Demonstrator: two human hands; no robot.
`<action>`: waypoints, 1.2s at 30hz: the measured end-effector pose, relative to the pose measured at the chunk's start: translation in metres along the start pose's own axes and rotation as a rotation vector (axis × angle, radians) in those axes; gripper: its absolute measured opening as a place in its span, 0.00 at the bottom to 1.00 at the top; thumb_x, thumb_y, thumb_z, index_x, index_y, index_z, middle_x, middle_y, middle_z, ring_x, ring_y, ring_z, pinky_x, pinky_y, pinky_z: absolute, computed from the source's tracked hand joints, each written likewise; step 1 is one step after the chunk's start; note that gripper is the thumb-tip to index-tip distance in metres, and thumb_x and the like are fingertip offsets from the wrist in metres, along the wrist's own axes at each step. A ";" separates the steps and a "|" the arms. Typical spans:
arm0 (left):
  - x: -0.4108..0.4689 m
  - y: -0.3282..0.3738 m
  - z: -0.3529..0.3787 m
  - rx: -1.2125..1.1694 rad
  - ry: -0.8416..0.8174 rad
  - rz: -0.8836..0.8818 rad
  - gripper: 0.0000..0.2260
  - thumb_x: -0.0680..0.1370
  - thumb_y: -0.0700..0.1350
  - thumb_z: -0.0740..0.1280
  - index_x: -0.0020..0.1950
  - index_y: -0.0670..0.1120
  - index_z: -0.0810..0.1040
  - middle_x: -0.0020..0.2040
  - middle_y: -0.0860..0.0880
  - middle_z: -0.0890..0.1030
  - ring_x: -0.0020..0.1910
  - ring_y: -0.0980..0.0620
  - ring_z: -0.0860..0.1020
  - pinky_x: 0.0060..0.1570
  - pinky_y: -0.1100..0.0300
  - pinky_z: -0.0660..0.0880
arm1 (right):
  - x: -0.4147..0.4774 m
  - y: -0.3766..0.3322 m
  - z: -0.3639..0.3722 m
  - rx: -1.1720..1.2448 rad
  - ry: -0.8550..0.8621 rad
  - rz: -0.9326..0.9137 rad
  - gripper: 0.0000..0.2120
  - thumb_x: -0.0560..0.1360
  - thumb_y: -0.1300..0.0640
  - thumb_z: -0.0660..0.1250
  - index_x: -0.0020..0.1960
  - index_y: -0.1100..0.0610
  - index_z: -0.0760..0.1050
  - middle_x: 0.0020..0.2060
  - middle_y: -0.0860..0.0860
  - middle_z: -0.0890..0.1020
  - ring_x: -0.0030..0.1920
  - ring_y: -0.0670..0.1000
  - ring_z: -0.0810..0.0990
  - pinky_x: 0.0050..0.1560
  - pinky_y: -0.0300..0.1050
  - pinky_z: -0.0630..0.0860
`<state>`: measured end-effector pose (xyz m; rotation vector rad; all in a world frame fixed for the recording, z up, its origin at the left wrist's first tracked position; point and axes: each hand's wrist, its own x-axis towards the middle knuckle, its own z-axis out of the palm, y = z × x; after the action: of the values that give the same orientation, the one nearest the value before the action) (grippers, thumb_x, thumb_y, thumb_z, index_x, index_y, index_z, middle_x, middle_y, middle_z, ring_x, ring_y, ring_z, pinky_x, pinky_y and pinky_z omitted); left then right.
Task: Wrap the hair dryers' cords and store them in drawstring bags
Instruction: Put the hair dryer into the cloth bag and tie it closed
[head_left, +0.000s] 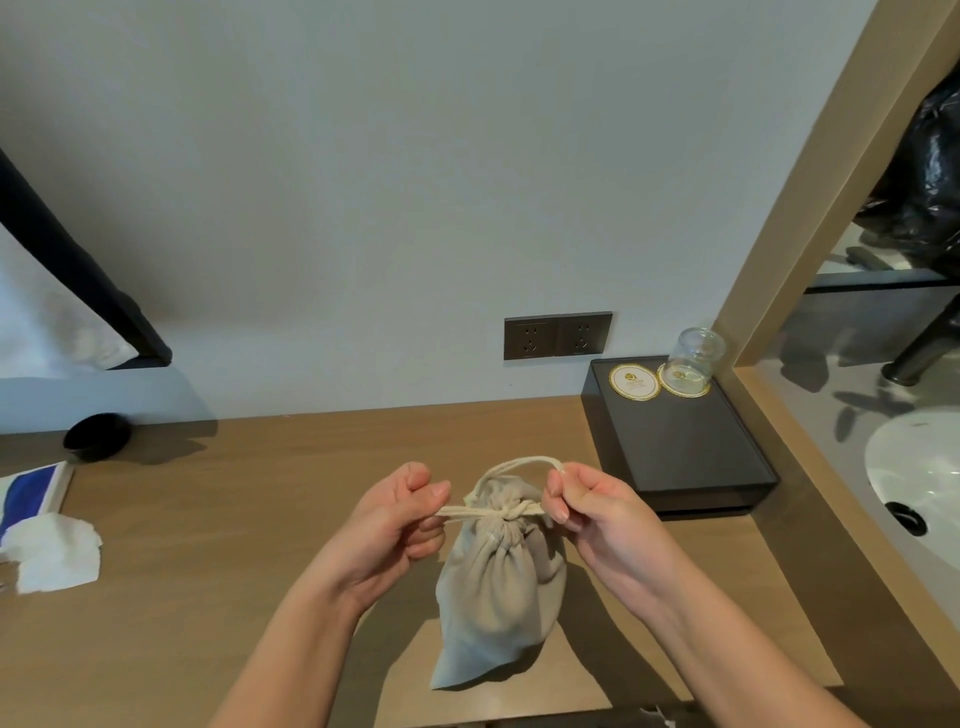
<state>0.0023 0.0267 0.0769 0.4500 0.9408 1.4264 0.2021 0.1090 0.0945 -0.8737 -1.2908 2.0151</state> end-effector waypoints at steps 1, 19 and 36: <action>0.001 -0.001 0.003 0.050 0.008 0.014 0.22 0.65 0.40 0.78 0.40 0.47 0.62 0.27 0.51 0.62 0.22 0.58 0.58 0.21 0.67 0.55 | 0.001 0.001 0.000 -0.002 0.011 -0.002 0.09 0.76 0.58 0.59 0.38 0.59 0.71 0.26 0.49 0.71 0.32 0.48 0.61 0.37 0.41 0.60; -0.004 0.014 0.061 1.480 0.099 0.269 0.12 0.69 0.59 0.72 0.48 0.59 0.75 0.28 0.58 0.68 0.27 0.60 0.67 0.29 0.68 0.60 | 0.009 -0.005 0.003 -0.276 0.224 -0.064 0.13 0.81 0.60 0.60 0.41 0.58 0.78 0.37 0.51 0.81 0.40 0.49 0.76 0.43 0.44 0.71; -0.004 -0.012 0.058 1.071 0.260 0.445 0.07 0.75 0.44 0.69 0.38 0.52 0.75 0.25 0.56 0.66 0.27 0.59 0.65 0.31 0.64 0.64 | 0.009 -0.006 0.006 -0.180 0.280 0.072 0.12 0.82 0.59 0.58 0.43 0.58 0.77 0.34 0.49 0.78 0.35 0.45 0.74 0.33 0.39 0.67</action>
<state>0.0547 0.0359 0.1025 1.3460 1.8897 1.2725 0.1930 0.1146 0.0996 -1.2534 -1.3081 1.7711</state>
